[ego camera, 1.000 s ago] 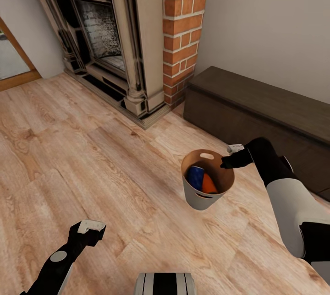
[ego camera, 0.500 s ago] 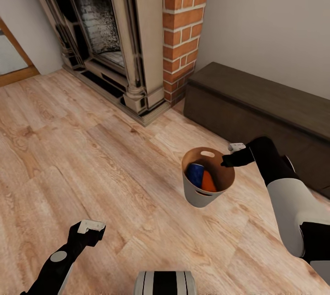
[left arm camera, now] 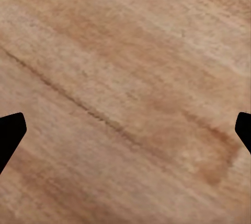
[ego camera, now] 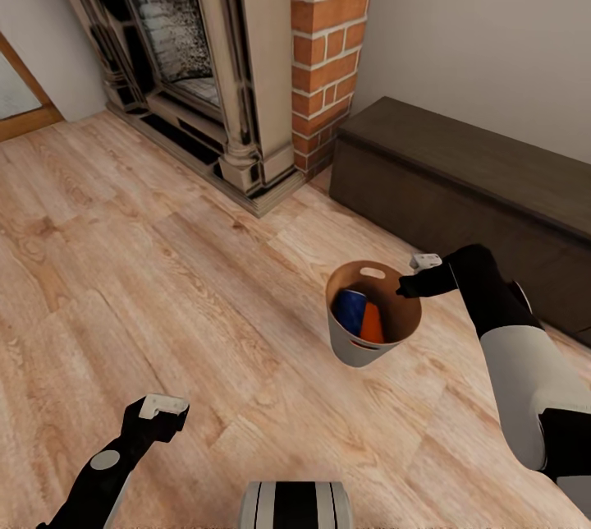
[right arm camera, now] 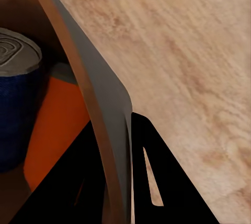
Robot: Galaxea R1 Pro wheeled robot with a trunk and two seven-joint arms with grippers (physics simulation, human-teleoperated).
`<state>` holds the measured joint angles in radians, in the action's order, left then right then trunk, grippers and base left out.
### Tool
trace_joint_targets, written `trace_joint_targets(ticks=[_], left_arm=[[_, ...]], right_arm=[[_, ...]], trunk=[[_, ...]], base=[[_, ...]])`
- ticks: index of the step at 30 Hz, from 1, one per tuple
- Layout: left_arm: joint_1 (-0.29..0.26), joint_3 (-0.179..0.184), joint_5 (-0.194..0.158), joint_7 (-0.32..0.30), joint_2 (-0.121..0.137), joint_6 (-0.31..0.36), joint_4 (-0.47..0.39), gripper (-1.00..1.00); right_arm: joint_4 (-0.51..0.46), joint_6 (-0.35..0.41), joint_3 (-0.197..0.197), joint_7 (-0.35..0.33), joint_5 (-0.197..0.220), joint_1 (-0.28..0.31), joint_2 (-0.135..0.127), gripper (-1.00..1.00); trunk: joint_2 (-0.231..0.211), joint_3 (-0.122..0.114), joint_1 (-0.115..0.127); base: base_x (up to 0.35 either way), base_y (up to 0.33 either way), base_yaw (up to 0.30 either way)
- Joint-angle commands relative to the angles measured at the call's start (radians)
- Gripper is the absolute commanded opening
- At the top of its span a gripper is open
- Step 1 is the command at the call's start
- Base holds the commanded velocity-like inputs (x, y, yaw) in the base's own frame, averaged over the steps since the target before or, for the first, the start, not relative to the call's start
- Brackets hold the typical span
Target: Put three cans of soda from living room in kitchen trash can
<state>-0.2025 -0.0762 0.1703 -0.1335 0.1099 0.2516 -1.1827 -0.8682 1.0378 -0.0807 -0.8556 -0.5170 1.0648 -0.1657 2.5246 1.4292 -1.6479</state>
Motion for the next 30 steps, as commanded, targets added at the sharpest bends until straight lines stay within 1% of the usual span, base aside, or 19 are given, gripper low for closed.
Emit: trace_joint_targets(ticks=[1, 4, 16, 25, 28, 30], left_arm=[[0.000, 0.000, 0.000, 0.000, 0.000, 0.000, 0.000, 1.00], [0.000, 0.000, 0.001, 0.000, 0.000, 0.000, 0.000, 1.00], [0.000, 0.001, -0.002, 0.000, 0.000, -0.001, 0.000, 1.00], [0.000, 0.000, 0.000, 0.000, -0.001, 0.000, 0.000, 1.00], [0.000, 0.000, 0.000, 0.000, 0.000, 0.000, 0.000, 1.00], [0.000, 0.000, 0.000, 0.000, 0.000, 0.000, 0.001, 1.00]], right_arm=[[-0.001, 0.009, -0.001, -0.005, 0.020, 0.000, 0.000, -1.00], [-0.007, 0.009, -0.001, -0.005, 0.020, 0.000, 0.000, -1.00], [-0.011, 0.009, -0.002, -0.006, 0.021, 0.000, -0.003, -1.00], [-0.048, 0.009, -0.002, -0.009, 0.022, -0.015, -0.001, -1.00], [-0.078, 0.009, -0.002, -0.058, 0.018, -0.024, -0.004, -1.00], [-0.086, 0.009, -0.002, -0.076, 0.017, -0.027, -0.006, -1.00]], trunk=[[0.000, 0.002, 0.000], [0.001, 0.009, -0.002], [0.001, -0.008, -0.002], [0.003, 0.018, -0.006], [0.004, 0.025, -0.007], [0.004, 0.029, -0.008]], base=[[0.000, 0.000, 0.000], [0.000, 0.000, 0.000], [0.000, 0.000, 0.000], [0.000, 0.000, 0.000], [0.000, 0.000, 0.000], [0.000, 0.000, 0.000]])
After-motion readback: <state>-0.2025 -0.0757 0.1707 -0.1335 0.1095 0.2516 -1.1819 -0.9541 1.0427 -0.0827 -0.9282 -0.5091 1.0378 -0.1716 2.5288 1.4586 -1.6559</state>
